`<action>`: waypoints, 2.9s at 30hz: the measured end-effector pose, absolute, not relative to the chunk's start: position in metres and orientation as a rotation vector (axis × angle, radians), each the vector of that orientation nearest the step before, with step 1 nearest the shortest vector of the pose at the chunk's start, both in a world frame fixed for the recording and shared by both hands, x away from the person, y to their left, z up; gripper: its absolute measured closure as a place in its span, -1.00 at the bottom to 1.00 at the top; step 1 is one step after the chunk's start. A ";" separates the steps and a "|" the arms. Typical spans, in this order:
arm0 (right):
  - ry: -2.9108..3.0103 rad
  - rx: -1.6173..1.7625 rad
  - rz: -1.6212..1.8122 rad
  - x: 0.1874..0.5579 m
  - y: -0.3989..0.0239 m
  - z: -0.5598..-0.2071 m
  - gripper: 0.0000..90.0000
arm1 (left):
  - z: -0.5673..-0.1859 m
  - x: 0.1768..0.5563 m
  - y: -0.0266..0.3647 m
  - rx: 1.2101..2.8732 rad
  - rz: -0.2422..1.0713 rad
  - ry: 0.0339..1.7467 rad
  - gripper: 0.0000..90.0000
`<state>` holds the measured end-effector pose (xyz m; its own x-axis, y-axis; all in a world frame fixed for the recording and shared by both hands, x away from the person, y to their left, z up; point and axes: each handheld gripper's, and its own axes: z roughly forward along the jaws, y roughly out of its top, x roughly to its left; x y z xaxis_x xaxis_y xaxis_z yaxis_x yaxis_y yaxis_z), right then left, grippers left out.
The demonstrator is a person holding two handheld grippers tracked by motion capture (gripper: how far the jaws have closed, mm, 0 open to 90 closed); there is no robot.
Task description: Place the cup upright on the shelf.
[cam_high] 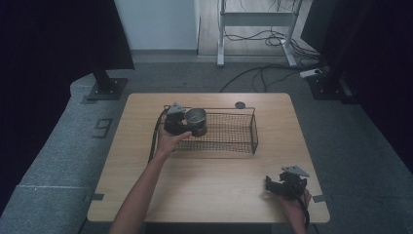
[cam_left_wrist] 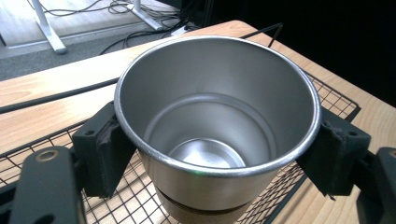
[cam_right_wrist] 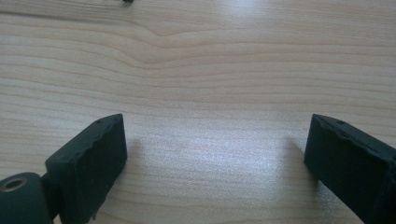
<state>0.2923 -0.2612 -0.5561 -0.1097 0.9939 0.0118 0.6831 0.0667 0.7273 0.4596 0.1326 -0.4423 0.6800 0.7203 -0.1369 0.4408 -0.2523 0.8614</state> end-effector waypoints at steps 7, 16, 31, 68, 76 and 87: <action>1.848 1.664 0.809 0.292 -0.261 -0.556 -0.88 | -0.451 0.462 0.128 1.917 0.345 0.915 -0.58; 1.848 1.664 0.809 0.292 -0.261 -0.556 -0.88 | -0.465 0.465 0.124 1.935 0.325 0.940 -0.58; 1.848 1.664 0.809 0.292 -0.261 -0.556 -0.88 | -0.475 0.468 0.118 1.978 0.329 0.991 -0.58; 1.852 1.663 0.809 0.291 -0.262 -0.556 -0.87 | -0.488 0.469 0.118 2.018 0.254 1.045 -0.76; 1.852 1.663 0.809 0.291 -0.262 -0.556 -0.87 | -0.483 0.466 0.119 2.006 0.251 1.037 -0.90; 1.852 1.663 0.809 0.291 -0.262 -0.556 -0.87 | -0.457 0.449 0.128 1.966 0.301 0.970 -0.93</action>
